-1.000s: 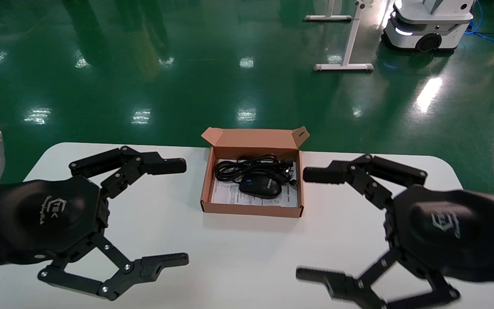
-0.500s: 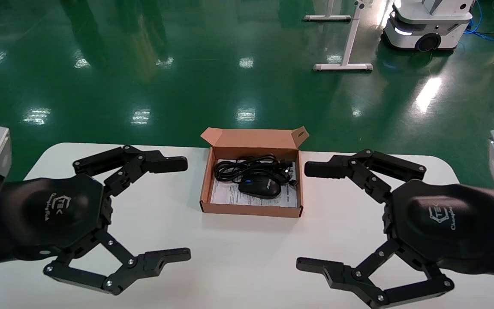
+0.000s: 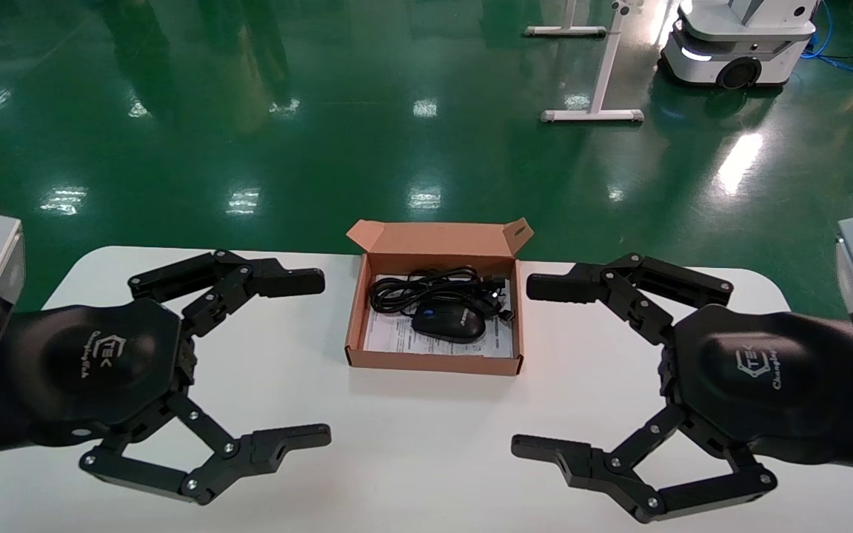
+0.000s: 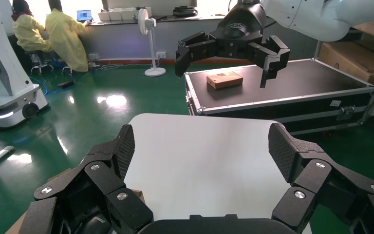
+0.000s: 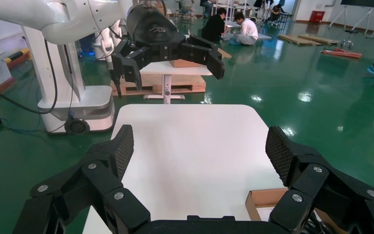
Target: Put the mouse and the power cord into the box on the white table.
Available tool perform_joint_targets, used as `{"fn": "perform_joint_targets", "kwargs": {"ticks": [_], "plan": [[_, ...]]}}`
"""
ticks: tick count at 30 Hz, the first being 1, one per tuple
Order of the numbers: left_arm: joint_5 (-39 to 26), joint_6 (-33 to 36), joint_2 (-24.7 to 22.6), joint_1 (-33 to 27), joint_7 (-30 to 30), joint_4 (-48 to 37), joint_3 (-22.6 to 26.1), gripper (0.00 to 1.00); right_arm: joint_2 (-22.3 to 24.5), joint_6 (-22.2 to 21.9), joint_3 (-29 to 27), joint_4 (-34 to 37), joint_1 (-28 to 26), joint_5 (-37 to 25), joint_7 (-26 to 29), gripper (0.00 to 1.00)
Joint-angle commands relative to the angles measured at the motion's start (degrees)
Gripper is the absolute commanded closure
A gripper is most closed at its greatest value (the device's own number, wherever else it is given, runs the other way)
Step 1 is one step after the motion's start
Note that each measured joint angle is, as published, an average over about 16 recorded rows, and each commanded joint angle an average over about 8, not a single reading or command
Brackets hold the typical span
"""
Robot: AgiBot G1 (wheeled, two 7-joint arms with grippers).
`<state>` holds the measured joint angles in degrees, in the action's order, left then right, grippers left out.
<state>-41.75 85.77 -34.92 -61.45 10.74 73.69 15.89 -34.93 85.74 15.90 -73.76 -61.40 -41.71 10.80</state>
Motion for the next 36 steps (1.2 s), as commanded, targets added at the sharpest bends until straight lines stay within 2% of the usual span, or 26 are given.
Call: {"fn": "perform_joint_targets", "kwargs": {"ticks": [1,36], "plan": [[0.0,0.0,0.0,0.0,0.0,0.0,0.0,0.0,0.0,0.0,0.0,0.1,-0.1,0.0,0.0,0.0],[-0.1,-0.1,-0.1,-0.1,0.0,-0.1,0.1,0.0,-0.2,-0.1,0.2,0.4,-0.3,-0.2,-0.2,0.0]]}}
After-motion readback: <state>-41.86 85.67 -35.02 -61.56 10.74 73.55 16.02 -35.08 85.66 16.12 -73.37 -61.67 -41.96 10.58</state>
